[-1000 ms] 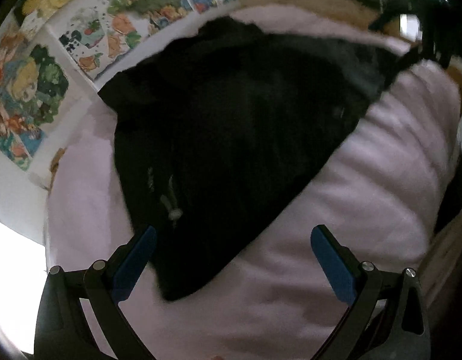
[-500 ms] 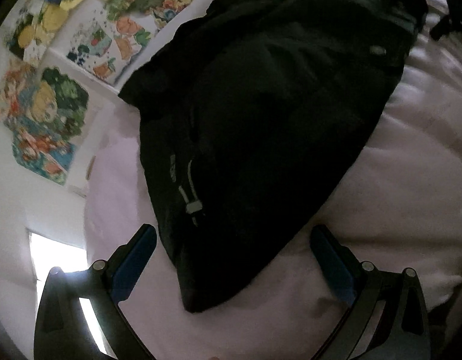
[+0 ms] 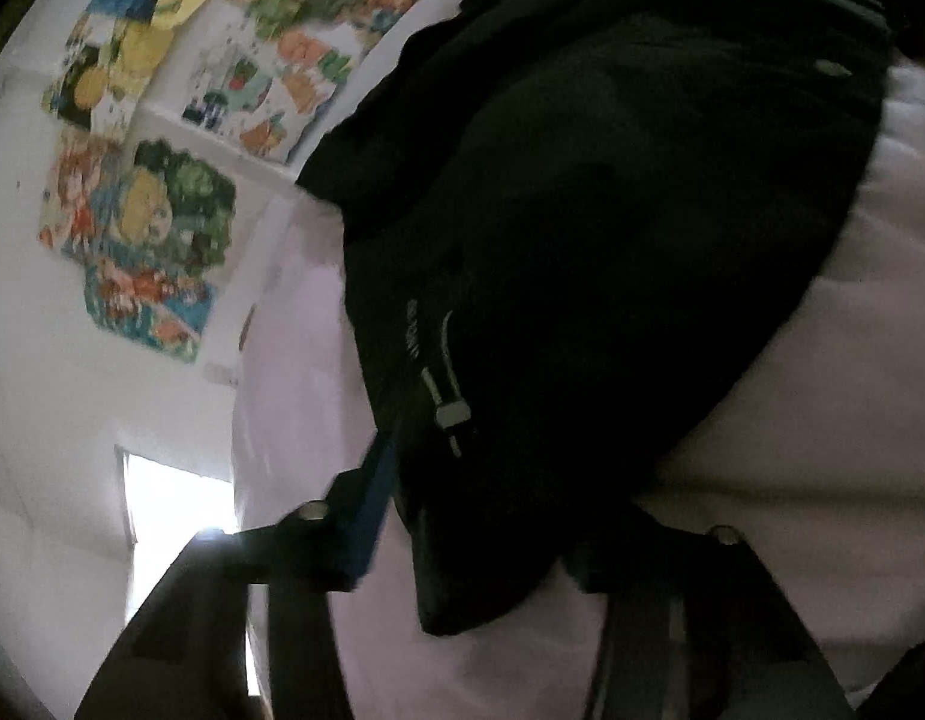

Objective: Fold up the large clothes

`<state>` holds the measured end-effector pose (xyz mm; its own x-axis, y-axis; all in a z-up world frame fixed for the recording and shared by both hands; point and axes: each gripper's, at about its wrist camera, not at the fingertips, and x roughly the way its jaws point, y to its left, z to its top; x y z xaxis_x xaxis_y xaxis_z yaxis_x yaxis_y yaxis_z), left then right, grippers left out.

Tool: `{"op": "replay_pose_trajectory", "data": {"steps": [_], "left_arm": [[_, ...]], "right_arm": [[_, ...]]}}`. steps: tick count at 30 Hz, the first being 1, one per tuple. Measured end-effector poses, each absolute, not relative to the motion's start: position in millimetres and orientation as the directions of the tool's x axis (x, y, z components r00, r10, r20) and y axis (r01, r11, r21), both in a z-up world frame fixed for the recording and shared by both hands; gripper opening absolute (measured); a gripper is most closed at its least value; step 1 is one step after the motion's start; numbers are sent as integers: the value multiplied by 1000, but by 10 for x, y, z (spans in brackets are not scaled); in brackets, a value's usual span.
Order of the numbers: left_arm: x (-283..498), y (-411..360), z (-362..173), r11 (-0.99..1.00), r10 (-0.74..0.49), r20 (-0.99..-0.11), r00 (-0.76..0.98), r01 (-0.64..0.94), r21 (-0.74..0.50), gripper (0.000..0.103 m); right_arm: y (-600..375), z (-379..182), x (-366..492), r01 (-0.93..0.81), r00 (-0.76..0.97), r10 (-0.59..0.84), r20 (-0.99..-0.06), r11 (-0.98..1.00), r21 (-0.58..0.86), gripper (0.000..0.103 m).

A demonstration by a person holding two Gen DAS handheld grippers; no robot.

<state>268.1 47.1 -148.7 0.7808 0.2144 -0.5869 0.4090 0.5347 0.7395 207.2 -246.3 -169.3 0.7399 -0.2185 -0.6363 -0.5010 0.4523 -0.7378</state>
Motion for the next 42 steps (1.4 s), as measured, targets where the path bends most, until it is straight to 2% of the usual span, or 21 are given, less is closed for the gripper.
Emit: {"op": "replay_pose_trajectory", "data": {"steps": [2,3,4,5,7,8,10,11,12,16,21,26,32,42], "left_arm": [[2694,485,-1419,567,207,-599,774,404,718,31],[2688,472,-1388,579,203,-601,773,400,710,29],[2689,470,-1333,596,197,-598,777,390,702,25],[2639,420,-1284,611,188,-592,783,379,695,22],[2619,384,-1162,615,170,-554,815,352,706,18],[2593,355,-1095,621,159,-534,831,336,708,16],[2593,333,-863,659,125,-500,857,305,688,14],[2594,320,-701,694,107,-488,866,286,661,13],[2584,303,-585,718,96,-478,873,272,641,12],[2499,260,-232,773,62,-447,892,240,587,9],[2210,196,88,785,45,-415,909,225,577,8],[1923,299,514,841,-6,-451,892,249,481,7],[1627,339,839,872,-27,-468,884,249,421,7],[2318,239,1245,922,-1,-465,885,181,342,7]], "right_arm": [[-2496,-1716,2073,-486,748,-236,-621,442,-754,92],[-2503,-1725,2062,-484,751,-241,-615,433,-761,76],[-2517,-1740,2050,-479,761,-248,-600,408,-777,64],[-2525,-1739,2052,-481,765,-244,-596,400,-780,62],[-2595,-1658,2153,-489,764,-231,-603,402,-774,42],[-2617,-1592,2189,-488,761,-225,-608,420,-765,37],[-2615,-1378,2190,-462,765,-205,-610,486,-742,20],[-2630,-1273,2228,-445,771,-200,-605,512,-735,18],[-2633,-1169,2225,-431,775,-192,-602,535,-726,11],[-2711,-748,2191,-365,791,-168,-589,643,-673,8],[-2837,-262,1973,-279,831,-137,-538,735,-618,7],[-2876,124,1565,-278,849,-61,-525,793,-542,7],[-2787,464,1170,-285,879,20,-477,824,-490,6],[-2912,895,1930,-212,876,-4,-482,895,-392,7]]}}
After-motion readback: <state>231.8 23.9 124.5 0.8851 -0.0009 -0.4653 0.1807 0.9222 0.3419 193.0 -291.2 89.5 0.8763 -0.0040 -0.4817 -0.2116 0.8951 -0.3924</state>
